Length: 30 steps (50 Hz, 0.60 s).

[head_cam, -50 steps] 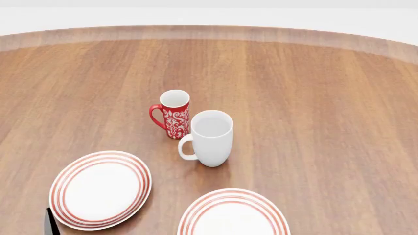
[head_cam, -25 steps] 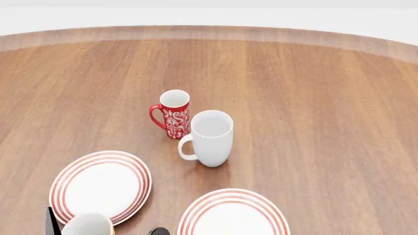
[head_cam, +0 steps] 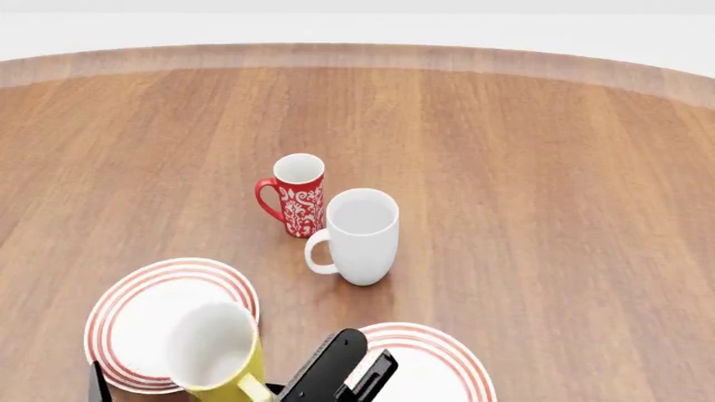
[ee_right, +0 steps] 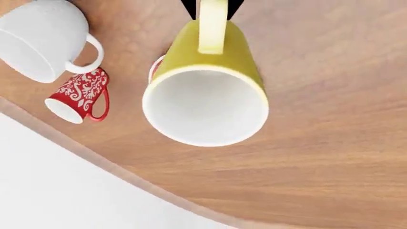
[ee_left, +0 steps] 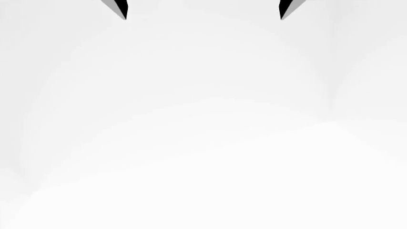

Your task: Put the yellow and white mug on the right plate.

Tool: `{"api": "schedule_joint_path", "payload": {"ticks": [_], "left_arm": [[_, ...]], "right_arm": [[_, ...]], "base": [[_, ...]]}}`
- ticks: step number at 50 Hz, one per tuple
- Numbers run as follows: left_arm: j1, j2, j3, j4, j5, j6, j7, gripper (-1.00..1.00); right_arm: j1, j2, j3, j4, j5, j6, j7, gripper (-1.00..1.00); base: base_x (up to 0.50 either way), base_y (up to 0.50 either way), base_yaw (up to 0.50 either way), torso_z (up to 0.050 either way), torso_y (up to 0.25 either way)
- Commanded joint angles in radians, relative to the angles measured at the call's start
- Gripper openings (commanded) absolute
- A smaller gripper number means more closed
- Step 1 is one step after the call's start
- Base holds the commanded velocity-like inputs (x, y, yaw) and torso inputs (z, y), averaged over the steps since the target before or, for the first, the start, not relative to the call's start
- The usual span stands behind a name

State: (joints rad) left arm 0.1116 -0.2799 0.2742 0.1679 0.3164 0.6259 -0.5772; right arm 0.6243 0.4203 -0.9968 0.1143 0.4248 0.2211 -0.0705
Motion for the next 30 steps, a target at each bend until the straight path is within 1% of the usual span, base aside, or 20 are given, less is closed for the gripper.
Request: {"api": "schedule_joint_path", "payload": {"ticks": [1, 9, 20, 21, 26, 27, 30], "left_arm": [[0.009, 0.017, -0.019, 0.022, 0.026, -0.007, 0.023, 1.00], [0.010, 0.014, -0.012, 0.025, 0.026, -0.013, 0.024, 1.00], [0.009, 0.010, -0.008, 0.026, 0.026, -0.015, 0.019, 1.00], [0.004, 0.011, -0.010, 0.027, 0.021, -0.024, 0.021, 1.00], [0.003, 0.009, -0.008, 0.028, 0.021, -0.025, 0.019, 1.00], [0.002, 0.010, -0.009, 0.030, 0.019, -0.031, 0.019, 1.00], [0.002, 0.009, -0.008, 0.030, 0.020, -0.032, 0.018, 1.00]], "right_arm": [[0.029, 0.161, 0.058, -0.201, -0.010, 0.089, -0.016, -1.00], [0.027, 0.251, 0.084, -0.264, 0.008, 0.121, -0.008, -1.00], [0.027, 0.251, 0.084, -0.264, 0.008, 0.122, -0.007, -1.00], [0.058, 0.305, 0.113, -0.259, 0.018, 0.157, -0.010, -1.00], [0.059, 0.305, 0.113, -0.260, 0.019, 0.158, -0.010, -1.00], [0.075, 0.339, 0.135, -0.259, 0.032, 0.183, -0.008, -1.00], [0.075, 0.350, 0.136, -0.261, 0.036, 0.196, -0.009, -1.00]], "base": [[0.00, 0.00, 0.00, 0.000, 0.000], [0.00, 0.00, 0.00, 0.000, 0.000], [0.00, 0.00, 0.00, 0.000, 0.001], [0.00, 0.00, 0.00, 0.000, 0.000], [0.00, 0.00, 0.00, 0.000, 0.000], [0.00, 0.00, 0.00, 0.000, 0.000], [0.00, 0.00, 0.00, 0.000, 0.000]]}}
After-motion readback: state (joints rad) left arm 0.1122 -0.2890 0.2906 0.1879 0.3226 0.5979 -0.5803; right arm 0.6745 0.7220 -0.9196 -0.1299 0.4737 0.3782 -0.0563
